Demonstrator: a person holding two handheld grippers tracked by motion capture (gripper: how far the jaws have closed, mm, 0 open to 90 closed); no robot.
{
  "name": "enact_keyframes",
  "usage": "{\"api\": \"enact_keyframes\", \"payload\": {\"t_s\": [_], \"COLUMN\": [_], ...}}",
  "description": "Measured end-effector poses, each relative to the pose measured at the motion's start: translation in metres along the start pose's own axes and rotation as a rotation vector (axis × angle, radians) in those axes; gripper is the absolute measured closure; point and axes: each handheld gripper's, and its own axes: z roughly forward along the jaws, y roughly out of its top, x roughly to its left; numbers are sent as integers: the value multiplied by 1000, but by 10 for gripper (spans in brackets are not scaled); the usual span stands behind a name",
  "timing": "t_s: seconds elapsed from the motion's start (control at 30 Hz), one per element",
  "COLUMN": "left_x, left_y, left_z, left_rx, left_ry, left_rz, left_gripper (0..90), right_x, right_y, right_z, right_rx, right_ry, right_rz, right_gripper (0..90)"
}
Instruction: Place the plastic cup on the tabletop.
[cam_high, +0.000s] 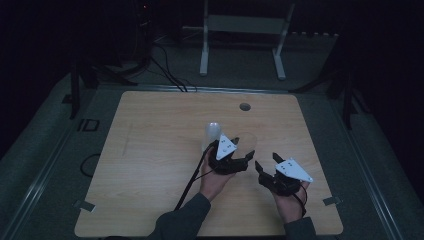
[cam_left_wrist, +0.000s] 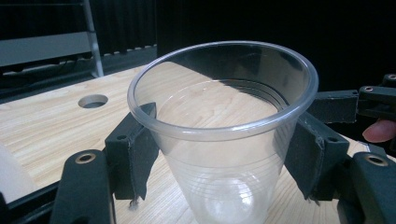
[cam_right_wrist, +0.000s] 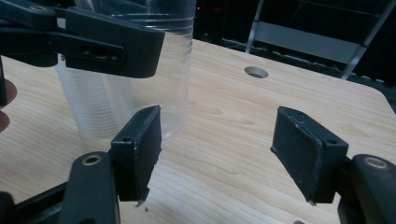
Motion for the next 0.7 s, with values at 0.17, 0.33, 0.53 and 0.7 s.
{"api": "enact_keyframes", "payload": {"t_s": [0.17,0.33,0.53,0.7], "left_x": [0,0,-1,-1], "left_y": [-3,-6,-12,-17], "left_z": [1,2,4,6], "left_rx": [-3,0,2,12], "left_ry": [6,5,-6,-8], "left_rz": [3,6,8,12], "left_gripper": [314,314,313,313], "right_x": [0,-1,0,-1], "right_y": [0,0,-1,-1], "right_z": [0,0,0,-1], "right_rx": [1,-1,1,1], "right_ry": [0,-2,-4,-4], "right_rz": [0,2,1,6], "right_gripper": [327,327,328,328]}}
